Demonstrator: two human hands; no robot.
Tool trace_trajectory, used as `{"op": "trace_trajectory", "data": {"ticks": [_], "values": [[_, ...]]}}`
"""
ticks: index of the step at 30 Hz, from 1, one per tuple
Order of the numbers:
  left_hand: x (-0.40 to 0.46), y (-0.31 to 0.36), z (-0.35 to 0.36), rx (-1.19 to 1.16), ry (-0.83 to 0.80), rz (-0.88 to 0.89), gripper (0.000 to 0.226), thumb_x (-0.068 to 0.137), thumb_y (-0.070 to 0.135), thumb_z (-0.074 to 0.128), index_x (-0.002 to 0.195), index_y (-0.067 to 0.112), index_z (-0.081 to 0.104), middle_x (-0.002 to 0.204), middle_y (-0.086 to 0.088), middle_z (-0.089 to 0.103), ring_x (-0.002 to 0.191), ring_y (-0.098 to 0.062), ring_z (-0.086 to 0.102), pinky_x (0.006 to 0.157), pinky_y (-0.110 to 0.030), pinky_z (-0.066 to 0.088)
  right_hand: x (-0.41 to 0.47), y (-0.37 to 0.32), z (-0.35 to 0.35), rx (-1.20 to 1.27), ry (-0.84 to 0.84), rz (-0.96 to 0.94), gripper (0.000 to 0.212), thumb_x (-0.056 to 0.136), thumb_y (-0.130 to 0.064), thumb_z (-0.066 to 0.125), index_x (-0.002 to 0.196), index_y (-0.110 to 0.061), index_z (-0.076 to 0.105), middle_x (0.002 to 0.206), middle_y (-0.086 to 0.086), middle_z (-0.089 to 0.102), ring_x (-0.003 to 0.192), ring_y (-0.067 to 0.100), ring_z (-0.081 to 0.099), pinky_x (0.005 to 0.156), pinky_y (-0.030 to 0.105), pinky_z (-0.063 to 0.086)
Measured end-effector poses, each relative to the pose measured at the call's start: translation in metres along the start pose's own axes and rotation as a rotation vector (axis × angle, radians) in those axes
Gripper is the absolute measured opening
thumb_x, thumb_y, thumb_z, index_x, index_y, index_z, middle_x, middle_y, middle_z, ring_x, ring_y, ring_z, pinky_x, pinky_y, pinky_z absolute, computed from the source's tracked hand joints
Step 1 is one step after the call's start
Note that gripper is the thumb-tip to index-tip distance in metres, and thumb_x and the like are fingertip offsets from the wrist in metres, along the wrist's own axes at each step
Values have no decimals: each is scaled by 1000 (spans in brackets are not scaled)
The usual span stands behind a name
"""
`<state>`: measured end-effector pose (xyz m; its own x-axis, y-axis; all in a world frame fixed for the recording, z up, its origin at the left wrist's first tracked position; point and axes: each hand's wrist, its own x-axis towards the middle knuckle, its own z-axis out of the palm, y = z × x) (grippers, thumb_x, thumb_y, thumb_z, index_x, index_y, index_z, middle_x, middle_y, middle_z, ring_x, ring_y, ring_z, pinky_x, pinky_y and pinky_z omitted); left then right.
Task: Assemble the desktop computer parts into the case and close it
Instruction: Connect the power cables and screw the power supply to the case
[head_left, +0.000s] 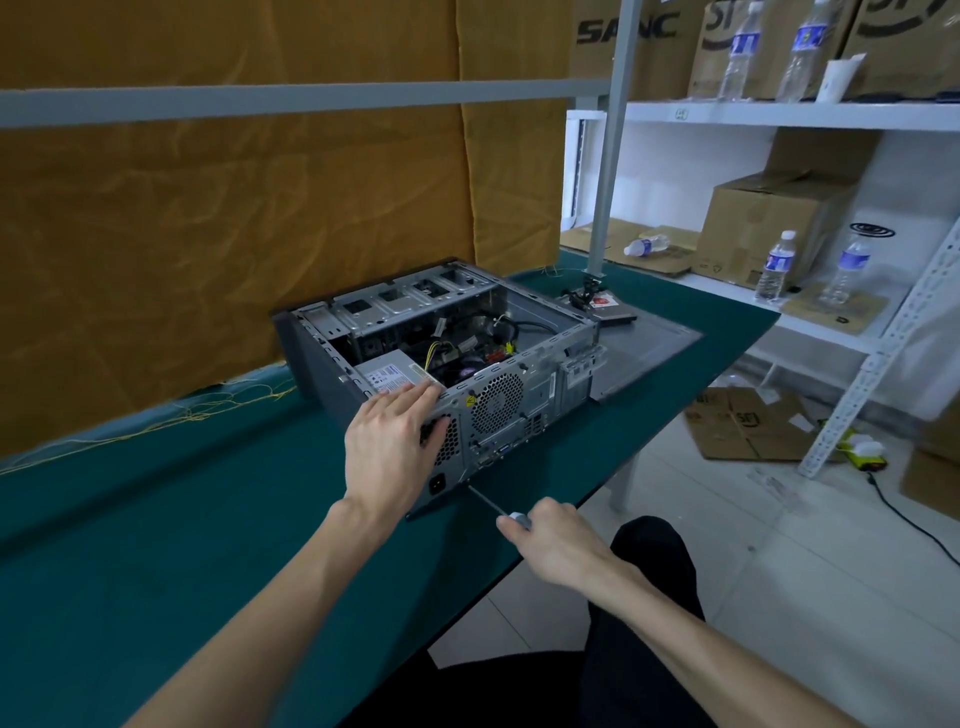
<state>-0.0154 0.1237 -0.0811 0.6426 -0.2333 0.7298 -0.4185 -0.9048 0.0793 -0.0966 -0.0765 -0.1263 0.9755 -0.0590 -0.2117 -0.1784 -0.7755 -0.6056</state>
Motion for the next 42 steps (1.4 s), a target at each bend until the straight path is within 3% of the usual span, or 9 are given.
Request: {"op": "trace_trajectory", "data": {"ticks": [9,14,16,19,23,27,36,39,42], "values": [[2,7,-15,4,-98,-3,34,93,35,72,120,15,73,121,-3,74,113,-24,70,104,-40,50,-8,2,-5,32,-47,-26,54,102,-47,52,59,-20,33,48,-11,32,37,7,28,45,26,26],[44,14,-26,-71,-110,-51,39,102,42,42,89,21,73,77,7,71,70,-19,67,78,-35,53,-15,35,-56,-43,89,-50,47,100,-54,50,69,-19,49,58,-6,43,48,11,39,48,33,32],[74,23,-13,-206,-117,-25,35,104,34,45,95,17,74,89,4,71,81,-21,65,76,-35,52,-3,52,-87,166,269,-16,49,100,-53,52,76,-11,60,62,0,54,55,16,52,56,42,43],[125,39,26,-351,-275,12,34,106,35,47,123,16,70,128,-2,64,116,-24,56,97,-39,48,41,74,-126,413,530,59,48,102,-50,51,85,-6,63,64,5,65,59,24,60,63,45,49],[186,46,101,-308,-514,53,47,107,45,39,148,24,52,158,-5,40,145,-27,34,119,-44,30,133,89,-169,462,624,116,35,105,-41,48,89,-11,59,66,4,70,63,24,66,63,41,52],[226,39,165,-278,-602,27,51,108,48,32,153,27,44,165,-4,30,154,-23,19,124,-45,19,235,94,-197,457,520,180,32,106,-29,44,90,-7,60,63,6,68,51,17,64,52,27,50],[228,25,214,-374,-402,-40,44,108,48,26,132,35,60,144,16,48,139,-10,35,113,-33,22,372,70,-191,85,198,116,24,84,-20,70,68,-16,52,79,9,65,80,28,64,67,31,46],[229,23,213,-384,-392,-43,42,109,47,26,131,38,60,140,22,46,137,-5,35,110,-26,18,393,60,-185,32,125,40,6,95,-14,64,101,-16,66,99,8,70,99,27,67,79,30,51],[232,21,211,-392,-398,-49,41,107,46,28,131,41,60,139,26,45,135,-1,35,108,-26,19,414,52,-181,-22,37,-115,35,103,-11,56,138,-13,58,108,5,70,94,15,67,64,17,43]]}}
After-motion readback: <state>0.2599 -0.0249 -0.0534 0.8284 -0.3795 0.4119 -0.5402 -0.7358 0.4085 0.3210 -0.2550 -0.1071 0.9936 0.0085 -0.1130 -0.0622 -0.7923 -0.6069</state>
